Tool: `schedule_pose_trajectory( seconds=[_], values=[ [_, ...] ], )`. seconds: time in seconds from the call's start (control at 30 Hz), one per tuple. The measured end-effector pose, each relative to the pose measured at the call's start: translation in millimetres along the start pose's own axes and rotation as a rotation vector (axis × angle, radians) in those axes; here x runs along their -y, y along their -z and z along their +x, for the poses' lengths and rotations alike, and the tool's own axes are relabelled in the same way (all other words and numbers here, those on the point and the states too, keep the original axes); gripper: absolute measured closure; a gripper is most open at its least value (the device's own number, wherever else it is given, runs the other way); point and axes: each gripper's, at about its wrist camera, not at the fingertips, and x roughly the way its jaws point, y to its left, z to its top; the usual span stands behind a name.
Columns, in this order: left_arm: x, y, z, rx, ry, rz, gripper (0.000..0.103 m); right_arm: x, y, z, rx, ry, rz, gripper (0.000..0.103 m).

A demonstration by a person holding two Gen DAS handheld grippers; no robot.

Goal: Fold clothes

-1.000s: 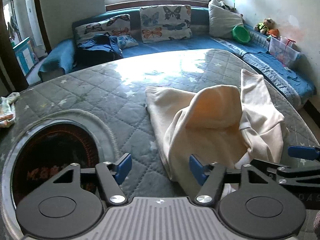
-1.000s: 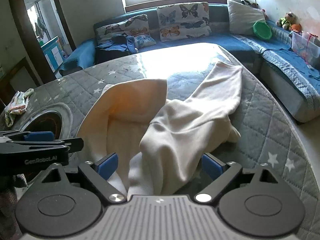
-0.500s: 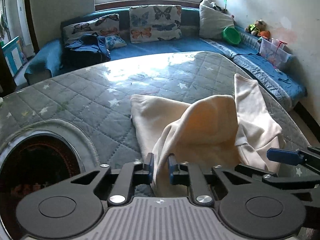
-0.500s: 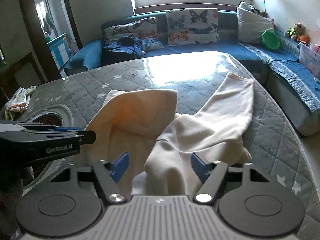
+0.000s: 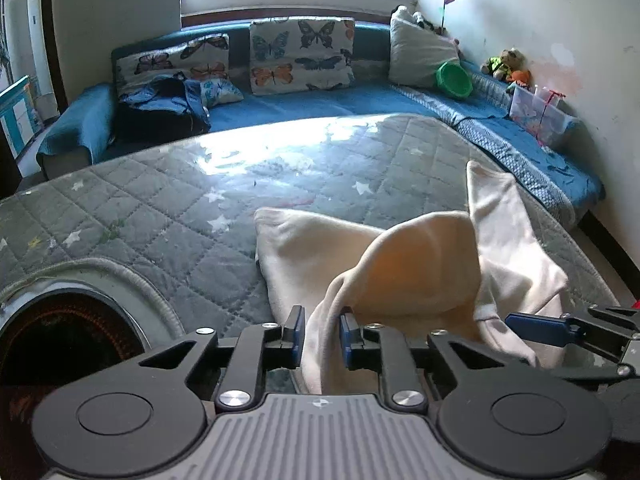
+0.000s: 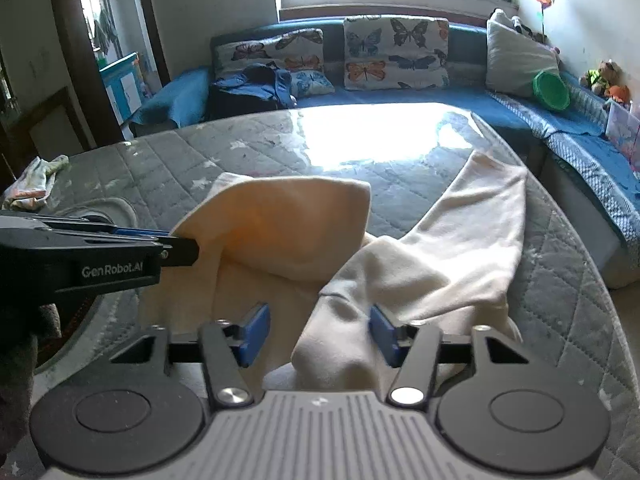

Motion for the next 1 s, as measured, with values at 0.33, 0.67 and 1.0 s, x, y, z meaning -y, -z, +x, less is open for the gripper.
schedule_pose_trajectory(
  seconds=[0.33, 0.67, 1.0],
  values=[
    [-5, 9, -22, 0.041, -0.054, -0.009, 0.098, 17, 7, -15, 0.039, 0.003, 0.045, 0.084],
    [-17, 27, -66, 0.095, -0.109, -0.051, 0.099, 34, 21, -54, 0.094, -0.004, 0.092, 0.092],
    [-35, 53, -84, 0.088, -0.151, -0.102, 0.099, 32, 33, -66, 0.092, 0.0, 0.082, 0.079]
  ],
)
